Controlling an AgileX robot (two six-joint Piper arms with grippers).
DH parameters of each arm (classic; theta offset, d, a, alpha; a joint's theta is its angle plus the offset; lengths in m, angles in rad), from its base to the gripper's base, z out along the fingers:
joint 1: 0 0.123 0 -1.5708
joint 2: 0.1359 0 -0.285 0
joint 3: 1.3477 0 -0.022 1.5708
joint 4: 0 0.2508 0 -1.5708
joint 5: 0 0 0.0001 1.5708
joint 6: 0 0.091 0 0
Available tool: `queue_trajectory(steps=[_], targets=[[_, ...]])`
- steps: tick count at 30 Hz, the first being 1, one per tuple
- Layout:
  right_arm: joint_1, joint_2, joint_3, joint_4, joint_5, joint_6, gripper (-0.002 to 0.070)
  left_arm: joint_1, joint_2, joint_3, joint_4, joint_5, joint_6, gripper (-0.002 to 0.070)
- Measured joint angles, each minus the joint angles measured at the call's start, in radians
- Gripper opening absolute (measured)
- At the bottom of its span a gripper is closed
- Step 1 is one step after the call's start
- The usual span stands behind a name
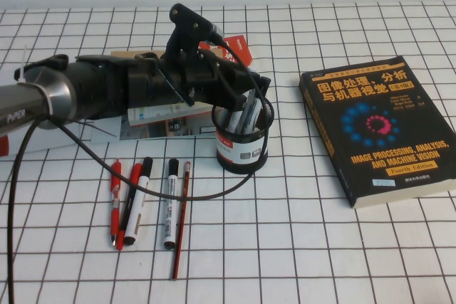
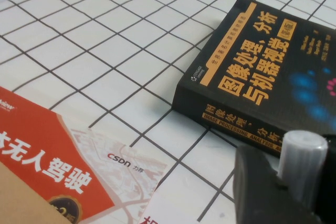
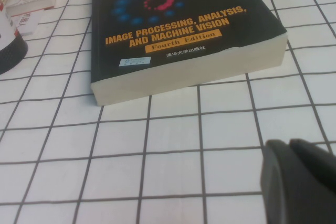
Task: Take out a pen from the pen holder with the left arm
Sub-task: 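Take a marker out of the pen holder and lay it on the table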
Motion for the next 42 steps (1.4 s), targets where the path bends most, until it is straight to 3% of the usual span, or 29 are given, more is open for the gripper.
queue_trajectory(steps=[5, 21, 27, 30, 33, 35, 42], targets=[[0.000, 0.000, 0.000, 0.000, 0.000, 0.000, -0.0017, 0.000, 0.000, 0.000, -0.001, 0.011, 0.003, 0.0104], [0.000, 0.000, 0.000, 0.000, 0.000, 0.000, -0.0016, 0.000, -0.165, 0.000, -0.001, 0.050, 0.075, 0.0101], [0.000, 0.000, 0.000, 0.000, 0.000, 0.000, -0.0016, 0.000, -0.311, 0.000, -0.001, 0.024, -0.017, 0.0101], [0.000, 0.000, 0.000, 0.000, 0.000, 0.000, -0.0017, 0.000, -0.389, 0.000, 0.036, -0.066, -0.144, 0.0101], [0.000, 0.000, 0.000, 0.000, 0.000, 0.000, -0.0016, 0.000, -0.461, 0.000, 0.244, -0.180, -0.365, 0.0101], [0.000, 0.000, 0.000, 0.000, 0.000, 0.000, -0.0016, 0.000, -0.486, 0.000, 0.453, -0.197, -0.583, 0.0101], [0.000, 0.000, 0.000, 0.000, 0.000, 0.000, -0.0016, 0.000, -0.480, 0.000, 1.240, 0.069, -1.290, 0.0101]])
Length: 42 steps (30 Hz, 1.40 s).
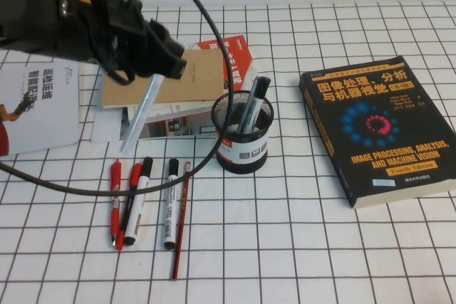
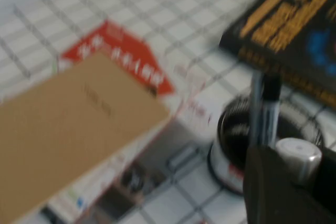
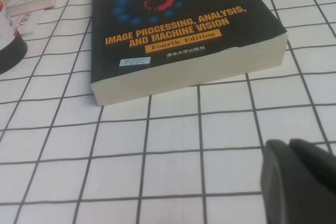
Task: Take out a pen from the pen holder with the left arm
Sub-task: 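Take a marker out of the pen holder and lay it on the table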
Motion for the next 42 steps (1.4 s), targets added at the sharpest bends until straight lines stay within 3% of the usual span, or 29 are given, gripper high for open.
queue_trajectory(steps=[4, 9, 14, 20, 35, 42], targets=[[0.000, 0.000, 0.000, 0.000, 0.000, 0.000, -0.0016, 0.000, 0.034, 0.000, 0.256, 0.150, -0.281, 0.0101], [0.000, 0.000, 0.000, 0.000, 0.000, 0.000, -0.0016, 0.000, 0.097, 0.000, 0.347, 0.294, -0.445, 0.0101], [0.000, 0.000, 0.000, 0.000, 0.000, 0.000, -0.0016, 0.008, 0.215, 0.000, 0.284, 0.340, -0.494, 0.0101], [0.000, 0.000, 0.000, 0.000, 0.000, 0.000, -0.0016, 0.080, 0.333, 0.000, 0.140, 0.311, -0.503, 0.0101], [0.000, 0.000, 0.000, 0.000, 0.000, 0.000, -0.0016, 0.105, 0.400, 0.000, 0.086, 0.193, -0.546, 0.0102], [0.000, 0.000, 0.000, 0.000, 0.000, 0.000, -0.0017, 0.105, 0.400, 0.000, 0.086, 0.193, -0.519, 0.0237]])
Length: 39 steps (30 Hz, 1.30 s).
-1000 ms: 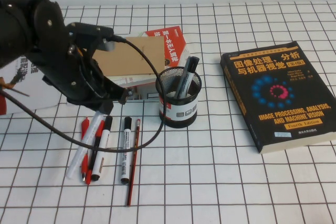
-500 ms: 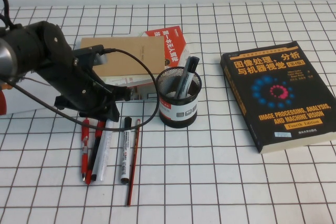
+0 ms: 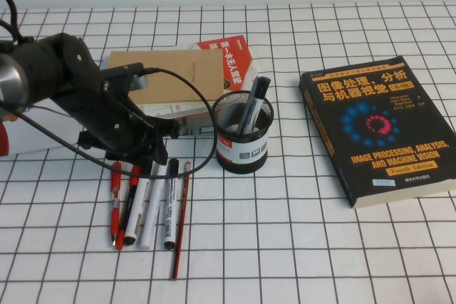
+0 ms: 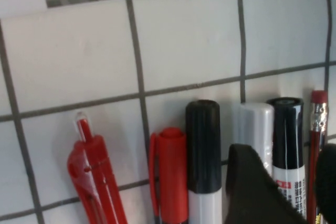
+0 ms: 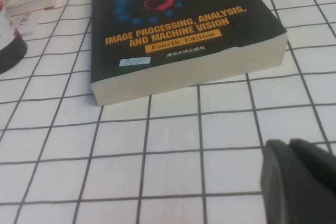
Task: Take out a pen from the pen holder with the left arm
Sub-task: 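Take a marker out of the pen holder and lay it on the table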
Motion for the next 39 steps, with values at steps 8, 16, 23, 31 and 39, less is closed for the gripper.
queue_trajectory(steps=[8, 16, 23, 31, 39], targets=[[0.000, 0.000, 0.000, 0.000, 0.000, 0.000, -0.0016, 0.000, -0.026, 0.000, -0.005, 0.000, 0.060, 0.0259], [0.000, 0.000, 0.000, 0.000, 0.000, 0.000, -0.0016, 0.000, -0.341, 0.032, -0.010, -0.018, 0.264, 0.0025], [0.000, 0.000, 0.000, 0.000, 0.000, 0.000, -0.0016, 0.000, -0.741, 0.261, -0.012, -0.090, 0.283, 0.0002], [0.000, 0.000, 0.000, 0.000, 0.000, 0.000, -0.0016, 0.000, -1.188, 0.594, -0.007, -0.124, 0.285, 0.0001], [0.000, 0.000, 0.000, 0.000, 0.000, 0.000, -0.0016, 0.000, -1.467, 0.782, 0.006, -0.060, 0.251, 0.0001]])
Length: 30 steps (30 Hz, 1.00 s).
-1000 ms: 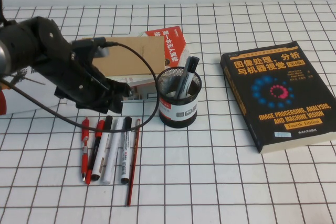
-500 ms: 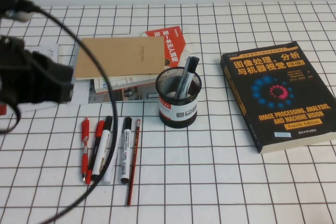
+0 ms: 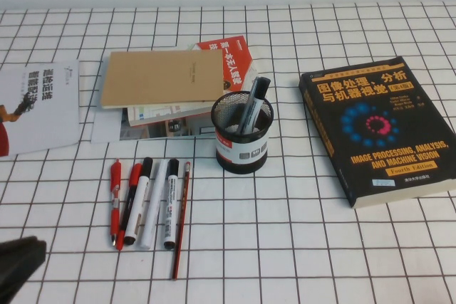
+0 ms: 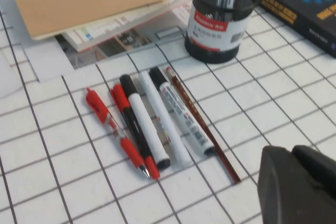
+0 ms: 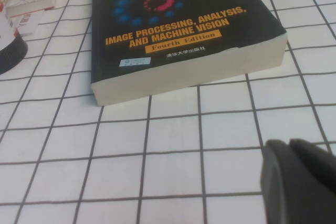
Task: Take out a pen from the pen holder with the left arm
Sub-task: 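Take a marker out of the pen holder and lay it on the table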
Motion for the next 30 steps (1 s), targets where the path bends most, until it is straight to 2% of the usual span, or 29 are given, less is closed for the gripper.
queue_trajectory(steps=[8, 15, 19, 25, 30], targets=[[0.000, 0.000, 0.000, 0.000, 0.000, 0.000, -0.0016, 0.000, -0.062, 0.038, 0.055, 0.073, -0.015, 0.0000], [0.000, 0.000, 0.000, 0.000, 0.000, 0.000, -0.0016, 0.000, -0.064, 0.056, 0.109, 0.050, -0.128, 0.0000], [0.000, 0.000, 0.000, 0.000, 0.000, 0.000, -0.0016, 0.000, -0.094, 0.142, 0.137, -0.094, -0.141, 0.0000], [0.000, 0.000, 0.000, 0.000, 0.000, 0.000, -0.0017, 0.013, -0.230, 0.366, 0.216, -0.422, -0.179, 0.0000], [0.000, 0.000, 0.000, 0.000, 0.000, 0.000, -0.0016, 0.102, -0.363, 0.524, 0.249, -0.578, -0.219, 0.0000]])
